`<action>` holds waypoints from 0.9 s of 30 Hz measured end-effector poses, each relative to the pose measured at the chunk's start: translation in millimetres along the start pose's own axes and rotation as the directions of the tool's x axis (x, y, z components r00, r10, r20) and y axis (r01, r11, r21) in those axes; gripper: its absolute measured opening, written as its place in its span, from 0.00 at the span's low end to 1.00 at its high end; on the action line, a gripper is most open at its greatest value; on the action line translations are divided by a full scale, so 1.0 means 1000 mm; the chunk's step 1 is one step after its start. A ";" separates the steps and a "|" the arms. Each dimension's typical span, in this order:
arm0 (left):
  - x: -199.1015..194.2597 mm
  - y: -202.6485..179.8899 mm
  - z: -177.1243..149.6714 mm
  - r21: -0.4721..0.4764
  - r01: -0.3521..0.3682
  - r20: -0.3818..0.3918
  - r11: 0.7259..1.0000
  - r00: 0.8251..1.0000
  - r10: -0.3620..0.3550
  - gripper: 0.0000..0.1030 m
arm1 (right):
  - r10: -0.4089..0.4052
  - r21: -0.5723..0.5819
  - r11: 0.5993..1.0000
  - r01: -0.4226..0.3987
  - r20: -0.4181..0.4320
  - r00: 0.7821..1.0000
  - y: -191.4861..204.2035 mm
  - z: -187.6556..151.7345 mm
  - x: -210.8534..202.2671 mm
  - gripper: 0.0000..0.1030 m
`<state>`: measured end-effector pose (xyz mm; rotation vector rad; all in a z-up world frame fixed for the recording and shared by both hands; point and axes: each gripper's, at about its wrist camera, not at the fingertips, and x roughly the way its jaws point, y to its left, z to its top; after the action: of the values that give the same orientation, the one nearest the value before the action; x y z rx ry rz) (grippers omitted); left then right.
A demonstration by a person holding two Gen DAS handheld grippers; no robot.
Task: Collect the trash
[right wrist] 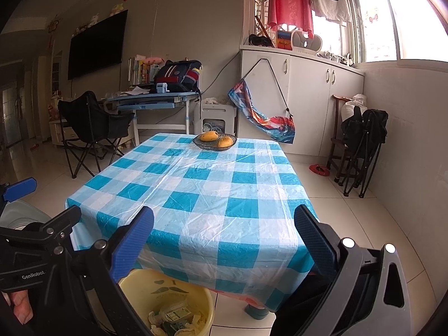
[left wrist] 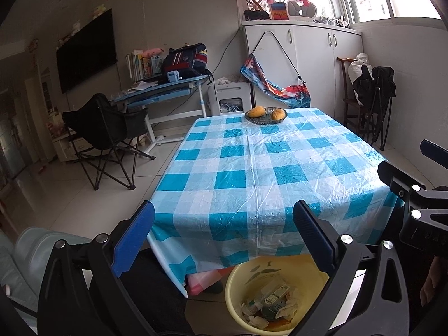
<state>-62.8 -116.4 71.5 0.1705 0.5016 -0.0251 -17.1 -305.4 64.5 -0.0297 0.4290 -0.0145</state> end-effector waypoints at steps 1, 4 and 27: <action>0.001 0.001 0.000 -0.002 0.000 -0.005 1.000 1.000 0.000 0.93 | 0.001 -0.004 1.000 -0.001 -0.002 1.000 0.001 0.000 0.001 0.93; 0.002 0.004 -0.001 -0.009 -0.006 -0.013 1.000 1.000 0.006 0.93 | 0.002 -0.015 1.000 -0.002 -0.008 1.000 0.005 -0.001 0.002 0.93; 0.008 0.014 -0.005 -0.023 -0.052 -0.028 0.998 0.998 0.051 0.93 | 0.009 -0.036 0.999 -0.011 -0.043 0.999 0.011 -0.005 0.011 0.93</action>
<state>-57.7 -101.6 65.5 0.1602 0.5240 0.0337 -9.7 -295.0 54.8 -0.0627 0.4721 0.0025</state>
